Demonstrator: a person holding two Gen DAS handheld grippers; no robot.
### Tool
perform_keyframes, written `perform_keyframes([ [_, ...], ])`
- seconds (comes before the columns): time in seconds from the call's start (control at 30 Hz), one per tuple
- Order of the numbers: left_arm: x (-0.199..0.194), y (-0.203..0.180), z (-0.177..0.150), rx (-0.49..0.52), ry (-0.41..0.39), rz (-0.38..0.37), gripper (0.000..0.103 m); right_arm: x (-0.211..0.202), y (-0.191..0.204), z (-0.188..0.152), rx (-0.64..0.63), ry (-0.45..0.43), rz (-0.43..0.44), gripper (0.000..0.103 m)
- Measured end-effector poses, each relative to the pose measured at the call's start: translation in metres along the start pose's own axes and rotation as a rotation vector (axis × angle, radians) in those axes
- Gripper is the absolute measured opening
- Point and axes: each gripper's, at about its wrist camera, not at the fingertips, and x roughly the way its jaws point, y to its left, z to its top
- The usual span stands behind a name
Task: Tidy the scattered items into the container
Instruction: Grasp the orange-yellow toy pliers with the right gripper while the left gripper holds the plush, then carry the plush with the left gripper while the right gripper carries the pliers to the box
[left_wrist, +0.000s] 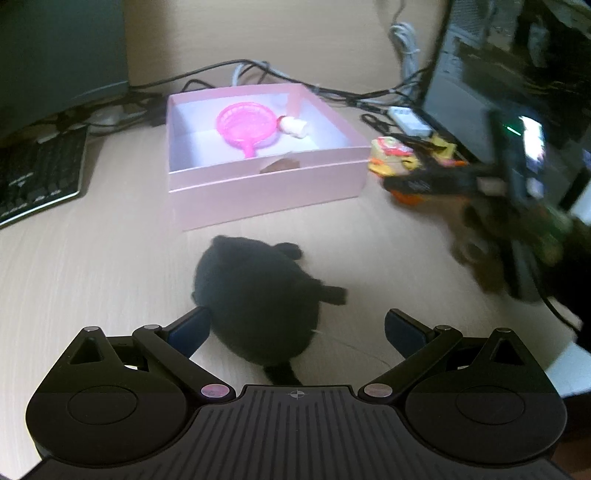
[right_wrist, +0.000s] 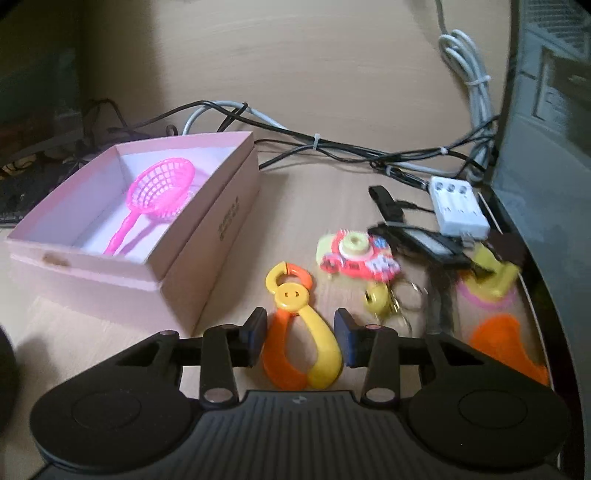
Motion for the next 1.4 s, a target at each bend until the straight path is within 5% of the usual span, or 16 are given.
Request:
perform_keyframes([
  [0.53,0.036,-0.005,0.002,-0.001,0.022,0.059,0.099,-0.104,0.035,-0.087,-0.044,0.034,0.01,0.04],
  [0.6,0.037,-0.005,0.001,0.017,0.02,0.075,0.085,-0.105,0.035,-0.088,-0.04,0.032,0.01,0.04],
  [0.73,0.037,-0.003,0.002,0.02,0.017,0.075,0.079,-0.104,0.035,-0.087,-0.039,0.02,0.02,0.04],
  [1.03,0.024,0.003,-0.005,0.013,0.031,0.064,0.078,-0.089,0.041,-0.077,-0.094,0.006,0.038,0.04],
  [1.1,0.021,0.004,-0.006,0.01,0.029,0.063,0.078,-0.089,0.046,-0.076,-0.124,0.001,0.04,0.026],
  [1.4,0.011,0.006,-0.009,0.033,0.018,0.052,0.078,-0.09,0.051,-0.07,-0.147,-0.007,0.05,0.021],
])
